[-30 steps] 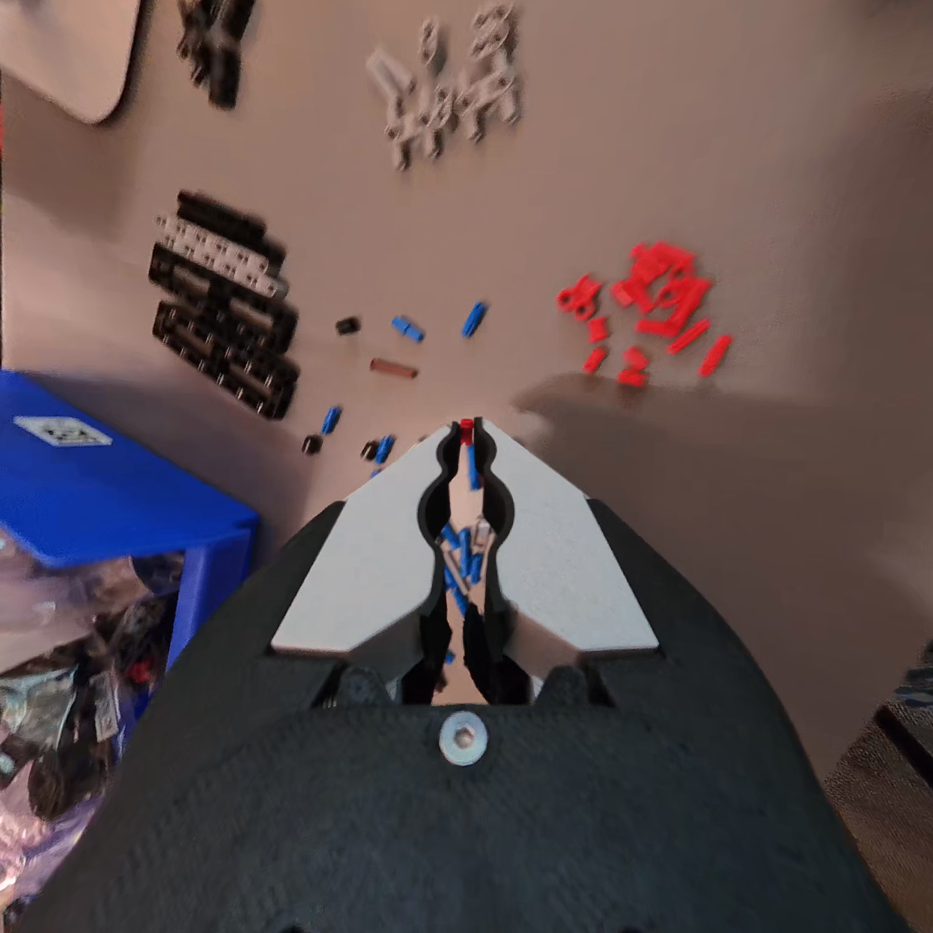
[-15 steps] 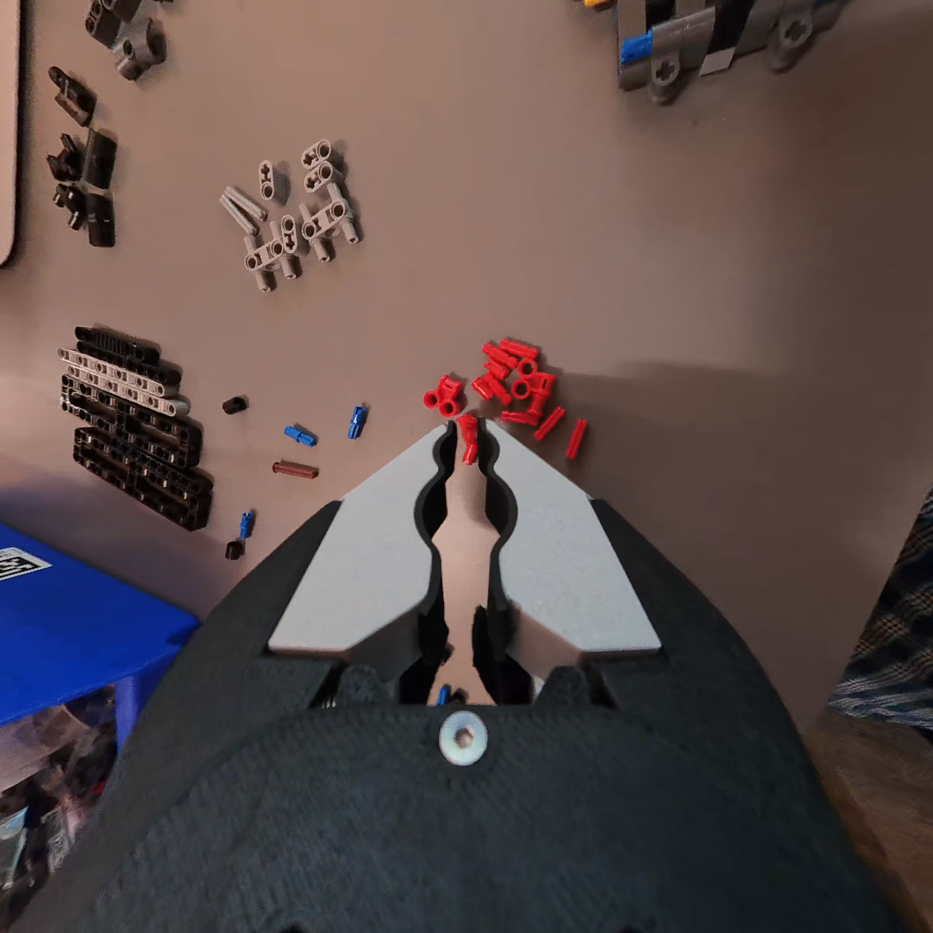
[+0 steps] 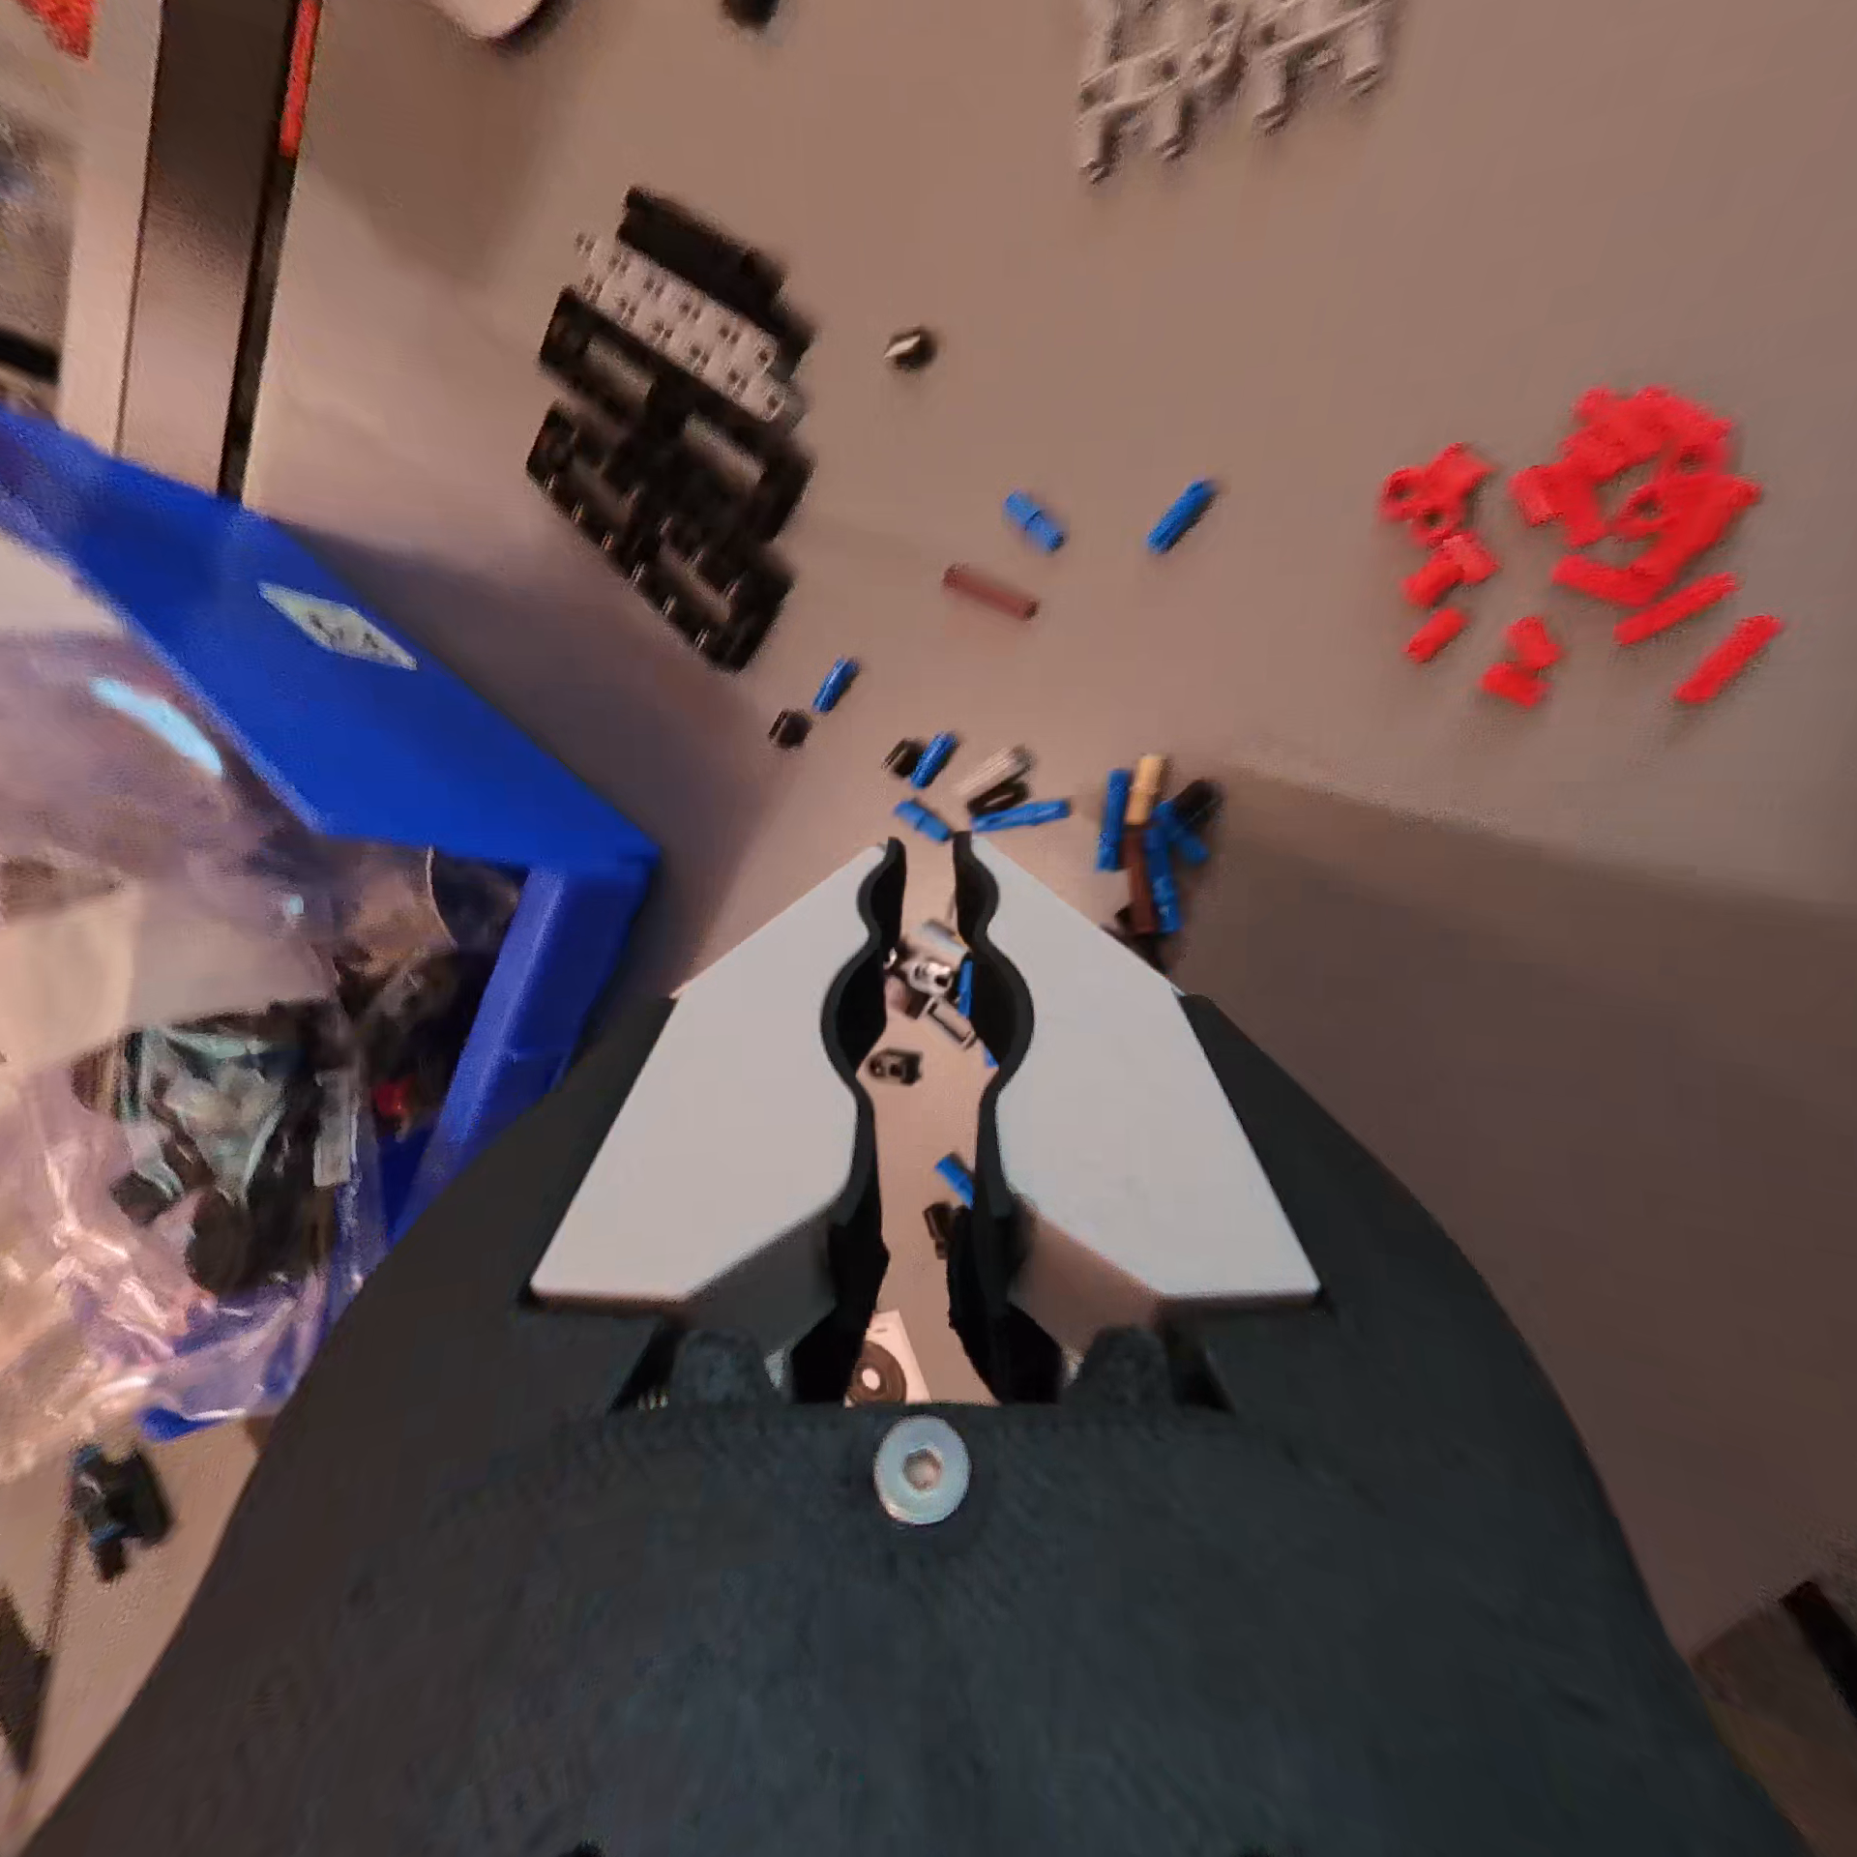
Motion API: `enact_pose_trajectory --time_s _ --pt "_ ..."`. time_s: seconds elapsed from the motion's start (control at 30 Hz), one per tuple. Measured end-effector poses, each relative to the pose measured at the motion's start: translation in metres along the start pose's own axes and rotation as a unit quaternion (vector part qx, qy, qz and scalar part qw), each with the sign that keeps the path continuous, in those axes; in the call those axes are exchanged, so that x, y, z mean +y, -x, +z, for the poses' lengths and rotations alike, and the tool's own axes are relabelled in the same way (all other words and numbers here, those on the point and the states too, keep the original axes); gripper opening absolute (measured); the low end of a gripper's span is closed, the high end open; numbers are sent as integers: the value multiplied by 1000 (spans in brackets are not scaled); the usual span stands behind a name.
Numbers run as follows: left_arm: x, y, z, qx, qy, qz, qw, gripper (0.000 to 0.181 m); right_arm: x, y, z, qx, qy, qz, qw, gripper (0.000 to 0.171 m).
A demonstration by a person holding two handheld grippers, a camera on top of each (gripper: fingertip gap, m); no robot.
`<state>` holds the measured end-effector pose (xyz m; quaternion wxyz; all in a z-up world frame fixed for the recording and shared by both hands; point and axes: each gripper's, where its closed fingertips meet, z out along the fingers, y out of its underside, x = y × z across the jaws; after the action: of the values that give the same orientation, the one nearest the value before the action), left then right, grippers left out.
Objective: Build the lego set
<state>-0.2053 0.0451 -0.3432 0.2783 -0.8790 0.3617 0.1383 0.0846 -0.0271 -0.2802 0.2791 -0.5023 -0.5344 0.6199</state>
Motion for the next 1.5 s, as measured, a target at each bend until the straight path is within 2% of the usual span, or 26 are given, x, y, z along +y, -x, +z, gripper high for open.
enact_pose_trajectory --time_s 0.1,0.23,0.63,0.87,1.07,1.5 --pt "25 20 11 -9 17 -47 999 8 -2 0 2 0 2 -1 1000 14" --pt "50 25 28 4 50 -75 996 7 -3 -1 3 1 4 -1 1000 14" --pt "50 24 40 24 47 -101 994 3 -3 -2 3 0 2 5 1000 14" --pt "49 17 37 54 44 -104 992 9 -4 -1 3 0 1 5 1000 14" --pt "49 26 40 41 45 -105 993 6 -3 -1 4 -1 2 7 1000 14" --pt "54 23 47 63 46 -114 990 2 -3 -1 4 -1 0 9 1000 14"
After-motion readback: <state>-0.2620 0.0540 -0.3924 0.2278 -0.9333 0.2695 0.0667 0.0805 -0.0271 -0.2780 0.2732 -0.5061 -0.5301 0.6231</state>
